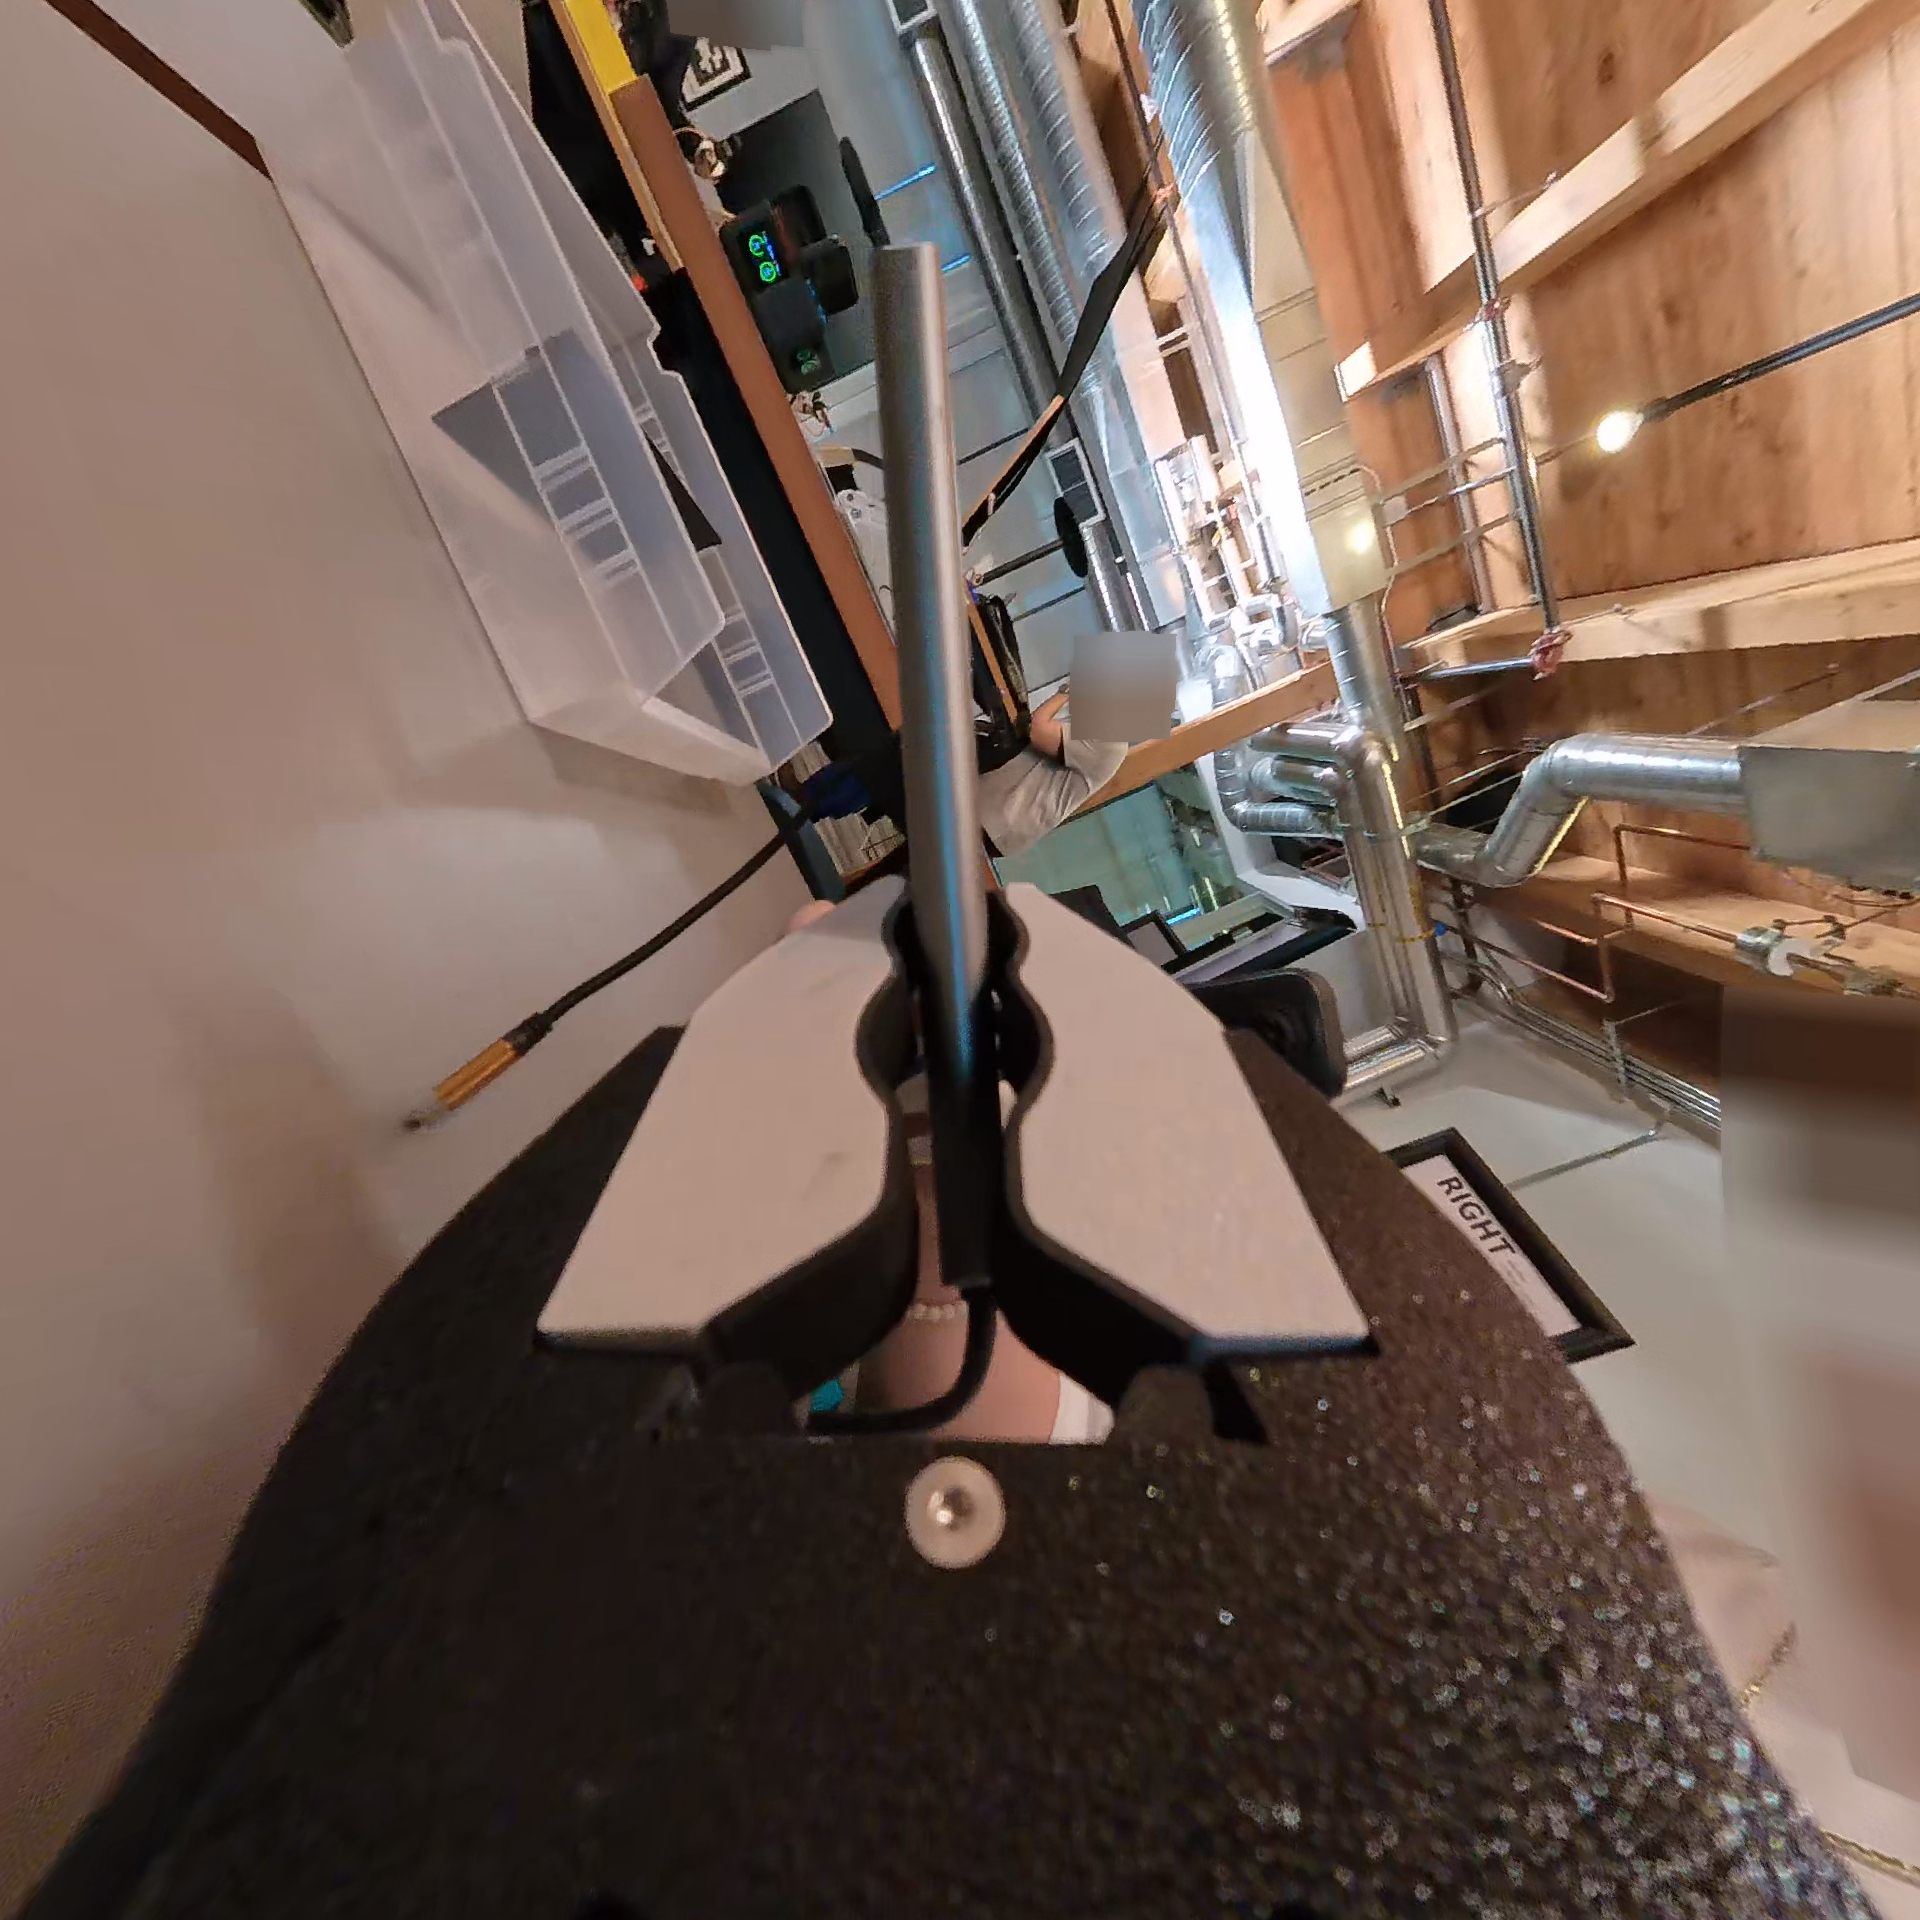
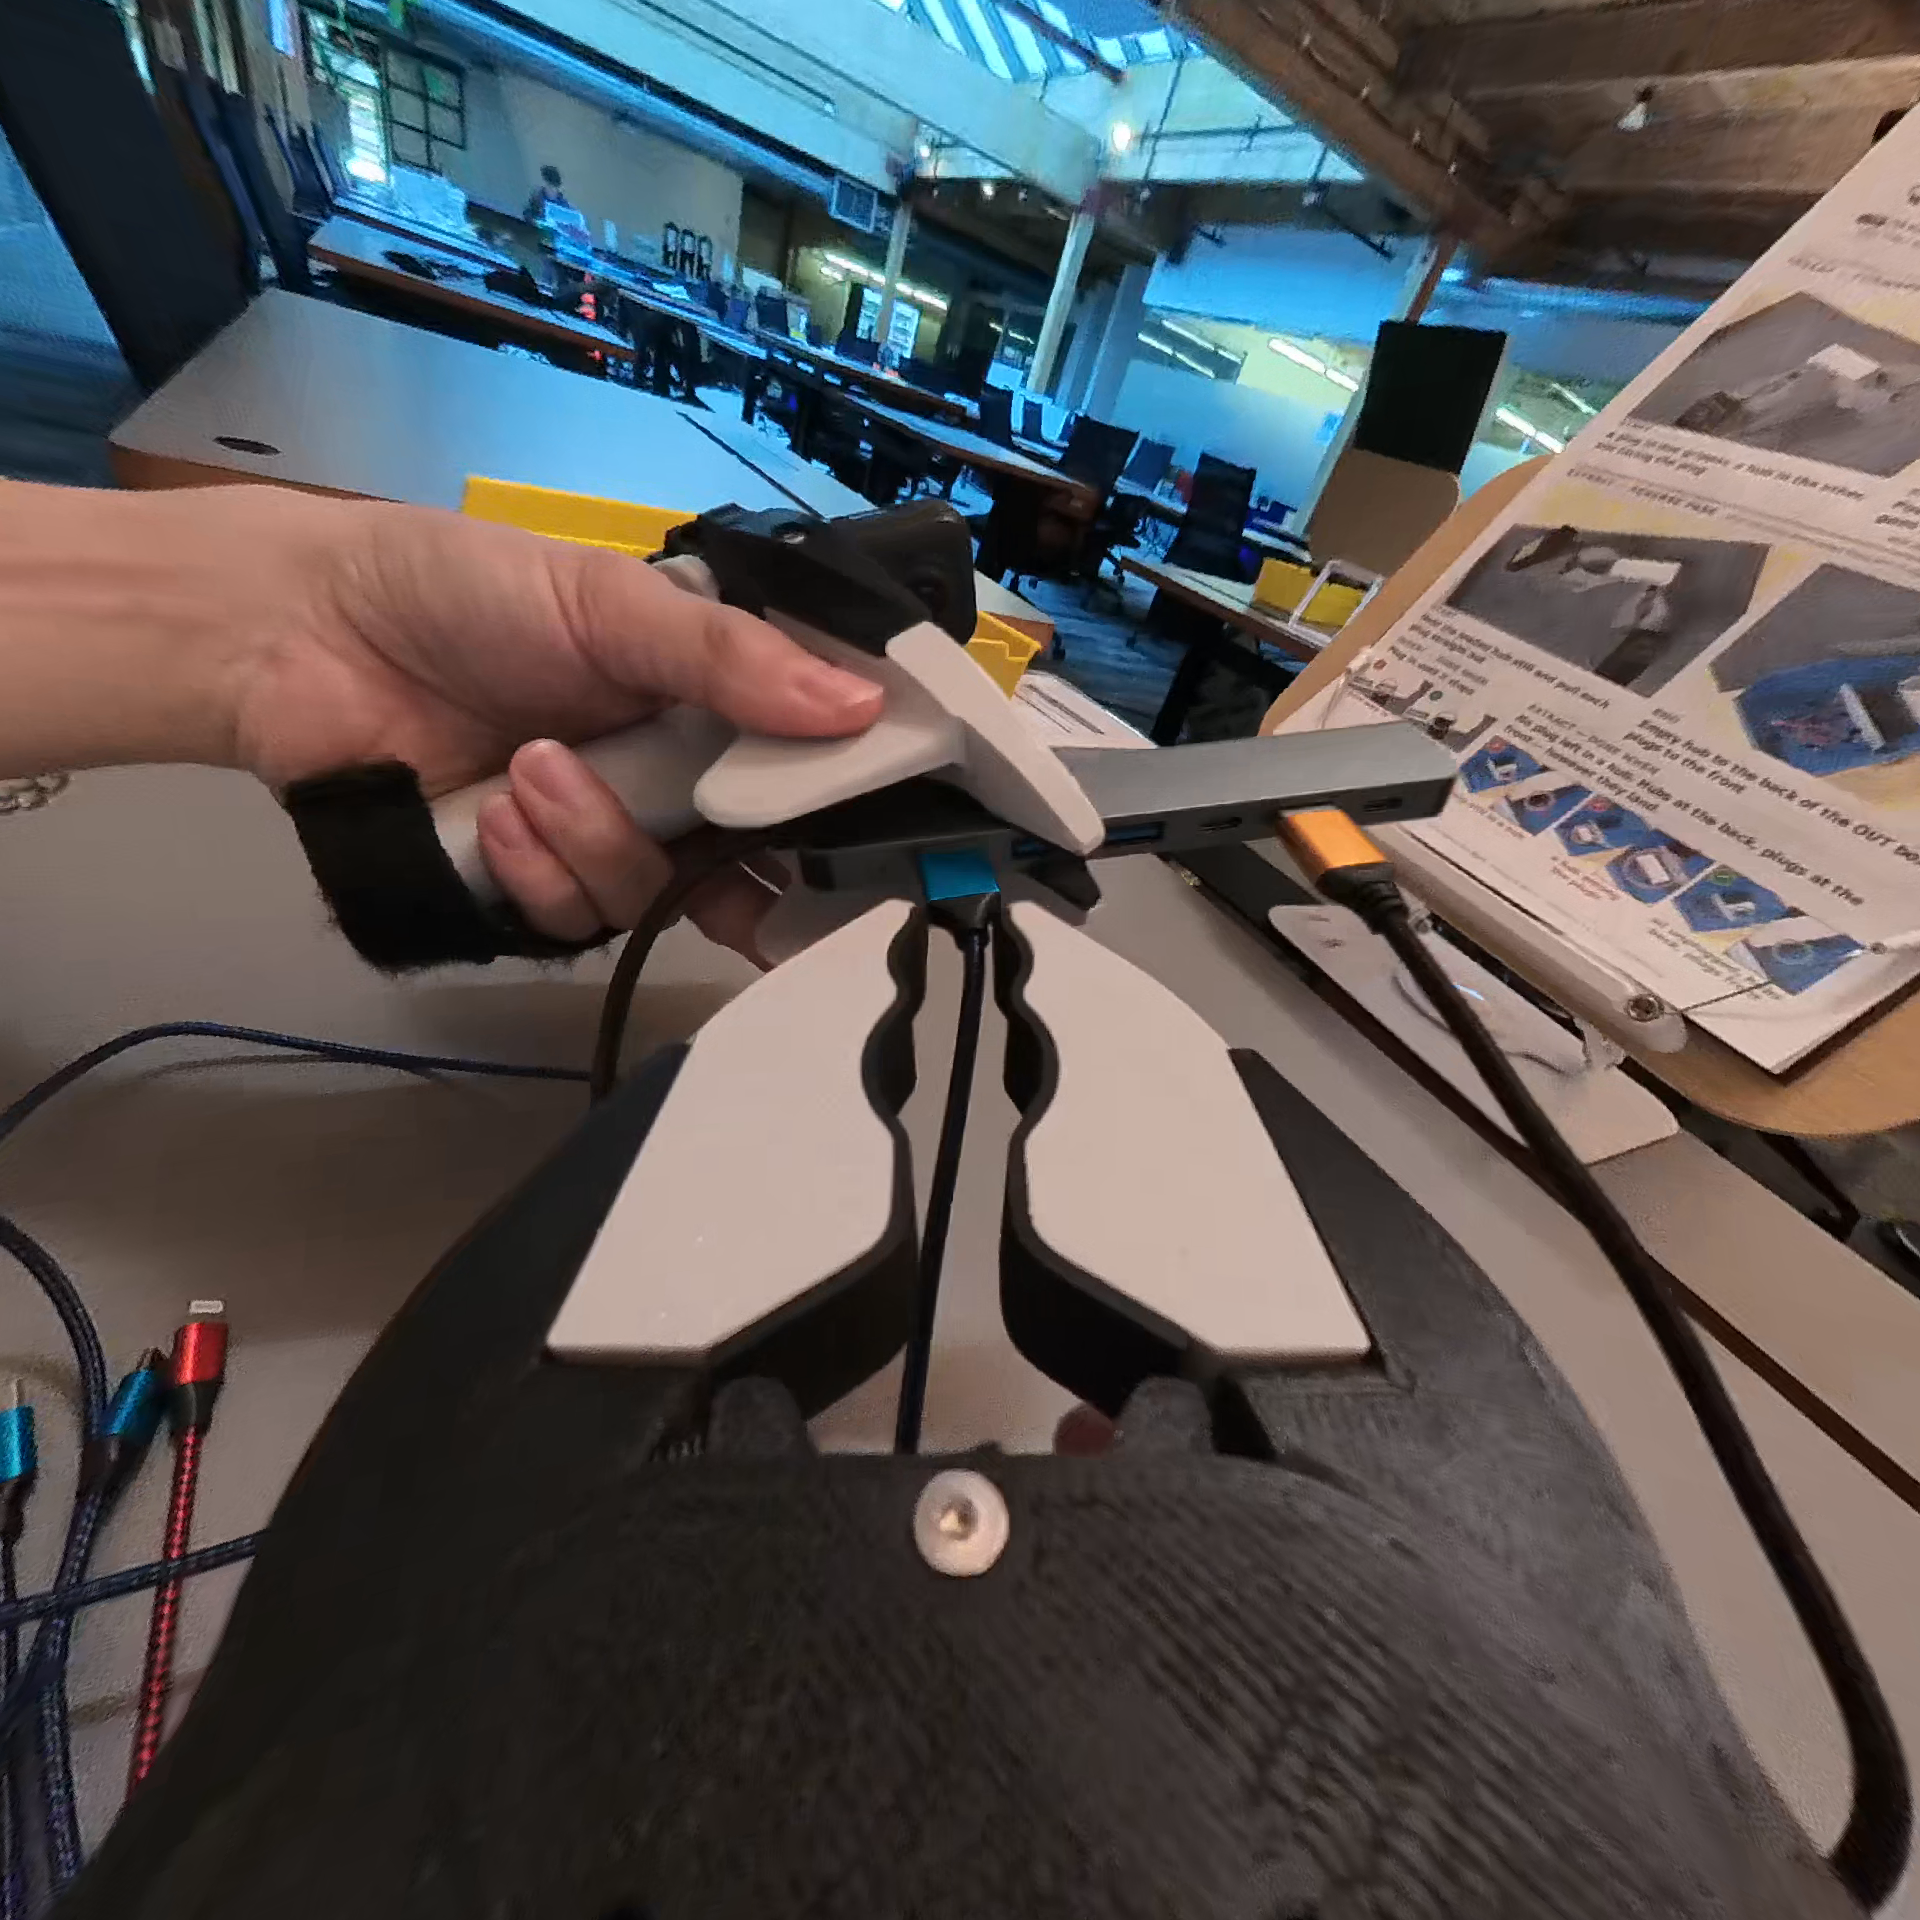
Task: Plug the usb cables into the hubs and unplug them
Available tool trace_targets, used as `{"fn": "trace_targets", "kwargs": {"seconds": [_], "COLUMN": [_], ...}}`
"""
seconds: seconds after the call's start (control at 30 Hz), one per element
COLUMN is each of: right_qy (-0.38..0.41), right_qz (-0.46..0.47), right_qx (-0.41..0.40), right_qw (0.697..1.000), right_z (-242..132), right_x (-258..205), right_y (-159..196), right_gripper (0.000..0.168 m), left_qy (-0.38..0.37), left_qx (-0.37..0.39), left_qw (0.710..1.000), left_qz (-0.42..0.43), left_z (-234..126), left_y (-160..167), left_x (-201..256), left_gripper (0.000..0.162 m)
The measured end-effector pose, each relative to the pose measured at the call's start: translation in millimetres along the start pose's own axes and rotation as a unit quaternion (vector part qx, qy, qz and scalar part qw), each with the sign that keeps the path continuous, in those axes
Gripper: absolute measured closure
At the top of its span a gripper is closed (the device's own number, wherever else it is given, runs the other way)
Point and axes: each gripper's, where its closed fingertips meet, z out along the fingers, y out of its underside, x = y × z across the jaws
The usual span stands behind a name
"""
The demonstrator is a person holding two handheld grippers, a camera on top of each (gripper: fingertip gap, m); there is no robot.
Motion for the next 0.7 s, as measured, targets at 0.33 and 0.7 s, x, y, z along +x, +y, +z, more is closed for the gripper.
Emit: {"fn": "trace_targets", "kwargs": {"seconds": [0.33, 0.7], "right_qy": [-0.081, -0.123], "right_qz": [-0.003, -0.010], "right_qx": [0.022, -0.008], "right_qw": [0.996, 0.992], "right_z": [-11.5, -21.9], "right_x": [-13.1, -16.5], "right_y": [-0.1, 10.5], "right_gripper": [0.161, 0.161], "left_qy": [0.026, 0.039], "left_qx": [-0.064, -0.106], "left_qw": [0.996, 0.994], "left_qz": [0.053, -0.005], "left_z": [-7.0, -13.5], "left_y": [13.7, 22.1], "left_x": [6.4, -5.0], "left_gripper": [0.147, 0.152]}}
